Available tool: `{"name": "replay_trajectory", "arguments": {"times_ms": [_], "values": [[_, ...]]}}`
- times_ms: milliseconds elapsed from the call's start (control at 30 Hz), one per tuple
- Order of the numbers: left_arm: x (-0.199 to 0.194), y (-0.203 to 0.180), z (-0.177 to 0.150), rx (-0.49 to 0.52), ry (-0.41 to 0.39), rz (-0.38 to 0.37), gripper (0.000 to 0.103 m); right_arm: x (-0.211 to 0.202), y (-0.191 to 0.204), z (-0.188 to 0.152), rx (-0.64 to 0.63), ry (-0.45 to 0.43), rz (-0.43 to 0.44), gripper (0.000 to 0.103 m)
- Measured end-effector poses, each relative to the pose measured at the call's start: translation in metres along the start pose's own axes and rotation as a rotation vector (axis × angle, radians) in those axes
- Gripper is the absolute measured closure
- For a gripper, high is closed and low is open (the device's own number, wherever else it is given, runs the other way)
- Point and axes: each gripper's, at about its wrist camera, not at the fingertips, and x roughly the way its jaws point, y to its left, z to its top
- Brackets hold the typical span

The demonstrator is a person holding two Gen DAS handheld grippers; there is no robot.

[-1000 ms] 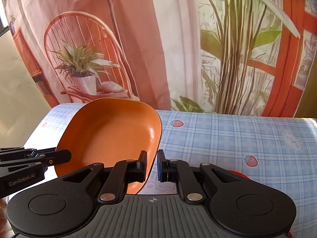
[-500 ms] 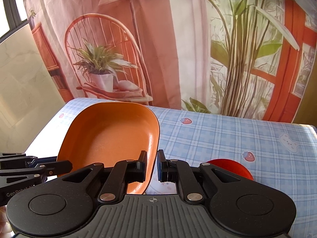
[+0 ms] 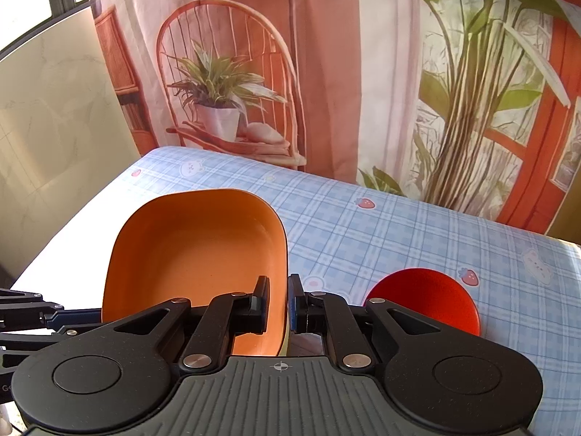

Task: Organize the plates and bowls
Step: 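Lift the orange plate with the left gripper toward the green stack, then lower the orange plate onto the green plates and open the left gripper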

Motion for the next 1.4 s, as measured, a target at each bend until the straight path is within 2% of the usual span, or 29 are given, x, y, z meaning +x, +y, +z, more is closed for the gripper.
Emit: {"name": "replay_trajectory", "arguments": {"times_ms": [233,700,1100,1400], "values": [[0.016,0.007,-0.017,-0.012,0.052,0.006,0.085,0.016,0.004,-0.017,-0.021,0.051,-0.008,0.093],[0.031,0.010,-0.028,-0.002,0.115,0.015,0.085,0.028,0.005,-0.031,-0.016,0.119,-0.024,0.093],[0.031,0.010,-0.027,0.006,0.114,0.018,0.085,0.033,0.005,-0.035,-0.010,0.143,-0.039,0.093],[0.024,0.010,-0.024,0.014,0.079,0.031,0.084,0.035,0.006,-0.037,-0.005,0.145,-0.047,0.093]]}}
